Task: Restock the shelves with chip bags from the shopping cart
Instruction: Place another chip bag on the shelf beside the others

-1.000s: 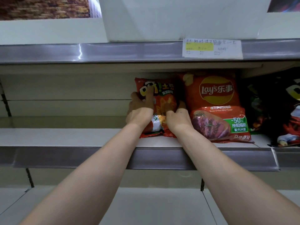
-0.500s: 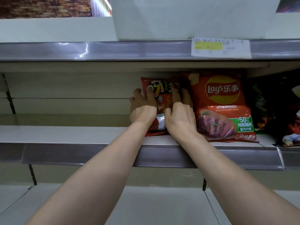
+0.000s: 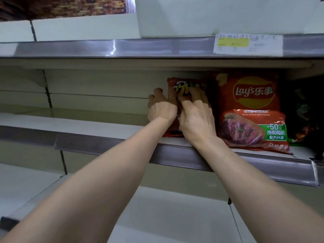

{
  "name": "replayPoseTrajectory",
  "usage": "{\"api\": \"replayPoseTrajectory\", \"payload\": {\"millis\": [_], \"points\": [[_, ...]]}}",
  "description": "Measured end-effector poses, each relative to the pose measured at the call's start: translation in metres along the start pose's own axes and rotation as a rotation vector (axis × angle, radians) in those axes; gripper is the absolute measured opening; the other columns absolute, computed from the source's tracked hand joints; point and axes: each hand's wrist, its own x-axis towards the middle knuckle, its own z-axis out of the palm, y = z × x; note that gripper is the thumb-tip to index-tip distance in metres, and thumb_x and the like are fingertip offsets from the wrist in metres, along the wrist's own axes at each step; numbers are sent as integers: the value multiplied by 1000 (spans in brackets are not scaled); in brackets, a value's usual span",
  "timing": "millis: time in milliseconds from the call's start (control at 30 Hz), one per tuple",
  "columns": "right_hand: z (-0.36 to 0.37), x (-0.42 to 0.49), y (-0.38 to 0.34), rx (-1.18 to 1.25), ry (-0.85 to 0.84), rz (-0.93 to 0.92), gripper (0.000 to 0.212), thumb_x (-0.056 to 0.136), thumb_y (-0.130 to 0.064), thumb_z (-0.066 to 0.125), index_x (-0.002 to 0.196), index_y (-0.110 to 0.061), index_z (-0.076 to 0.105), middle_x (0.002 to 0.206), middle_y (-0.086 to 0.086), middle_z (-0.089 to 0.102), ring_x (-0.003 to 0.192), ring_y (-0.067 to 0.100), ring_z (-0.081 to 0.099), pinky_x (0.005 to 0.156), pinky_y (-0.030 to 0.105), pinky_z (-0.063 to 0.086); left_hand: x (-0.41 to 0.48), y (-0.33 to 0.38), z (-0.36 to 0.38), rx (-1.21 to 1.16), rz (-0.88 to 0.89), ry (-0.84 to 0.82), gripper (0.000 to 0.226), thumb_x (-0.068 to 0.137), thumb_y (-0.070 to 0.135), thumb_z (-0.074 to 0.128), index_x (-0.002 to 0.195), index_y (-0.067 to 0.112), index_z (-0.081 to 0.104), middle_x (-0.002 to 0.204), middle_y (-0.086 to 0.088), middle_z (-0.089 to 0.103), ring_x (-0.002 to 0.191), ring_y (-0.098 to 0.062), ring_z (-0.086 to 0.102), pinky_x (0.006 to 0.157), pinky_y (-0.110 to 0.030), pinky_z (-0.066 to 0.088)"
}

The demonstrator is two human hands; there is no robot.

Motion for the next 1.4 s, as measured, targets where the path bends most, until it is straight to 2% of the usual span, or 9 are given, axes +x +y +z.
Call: {"api": "replayPoseTrajectory", "payload": {"millis": [67,200,400,600,733,833,967,1067,1400], "points": [[2,-2,0,58,88,-130,34,93,-4,47,124,-6,61,111,22,58,102,42,51,86,44,38,-5,2,-13,-65,-25,63,40,97,44,44,126,16,48,126,-12,55,113,-33,55,95,-41,46],[6,-9,3,155,176,-373,33,74,0,57,104,-4,72,114,21,62,101,43,57,81,47,46,-30,-5,-50,-167,-42,207,22,95,26,53,113,14,56,103,-5,62,103,-27,60,94,-37,48],[14,-57,-44,419,147,-578,30,78,-12,48,94,-5,72,110,17,64,104,36,58,85,41,45,-95,-49,-108,-191,-132,333,10,92,19,56,101,19,55,87,0,62,93,-27,65,90,-44,52],[52,-138,-100,611,-62,-676,25,82,-11,52,98,-8,72,105,11,65,104,31,58,87,38,43,-168,-115,-166,-74,-334,429,15,92,16,56,107,19,53,97,-11,64,93,-30,64,90,-49,52],[72,-195,-133,693,-213,-734,28,83,-14,49,97,-7,72,102,11,66,99,32,60,84,36,45,-221,-162,-207,45,-504,473,16,91,16,56,106,20,51,90,-3,60,82,-27,62,88,-47,53],[86,-237,-157,756,-326,-786,27,84,-14,50,98,-5,71,102,12,66,97,35,60,83,41,48,-262,-195,-235,141,-632,490,17,90,18,57,105,22,50,97,-7,62,91,-32,65,84,-46,55],[105,-291,-184,793,-471,-845,26,78,-13,56,96,-4,72,99,15,66,95,39,61,82,45,49,-313,-231,-264,245,-802,465,24,90,19,58,113,14,53,84,-4,62,69,-21,61,68,-33,53],[122,-328,-198,794,-598,-880,25,82,-13,57,100,-5,72,103,15,65,100,40,58,86,45,46,-349,-260,-281,283,-903,477,20,87,19,61,106,16,55,101,-10,66,88,-27,65,83,-39,56],[178,-429,-233,684,-1001,-931,33,97,-17,51,128,-11,60,128,8,54,124,27,41,104,38,33,-462,-360,-327,224,-1282,491,22,92,22,60,111,14,52,100,-8,58,90,-24,60,74,-36,53]]}}
